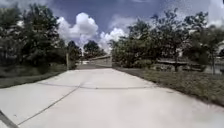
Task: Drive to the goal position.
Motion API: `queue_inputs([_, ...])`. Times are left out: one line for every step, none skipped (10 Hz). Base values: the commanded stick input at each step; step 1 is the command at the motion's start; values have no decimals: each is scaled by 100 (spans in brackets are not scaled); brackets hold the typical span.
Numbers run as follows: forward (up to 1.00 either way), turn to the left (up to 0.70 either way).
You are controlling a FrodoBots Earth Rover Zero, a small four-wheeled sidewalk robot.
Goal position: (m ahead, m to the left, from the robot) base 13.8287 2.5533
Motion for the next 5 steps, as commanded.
queue_inputs([85, 0])
queue_inputs([85, 0])
queue_inputs([85, 0])
queue_inputs([85, 0])
queue_inputs([85, 0])
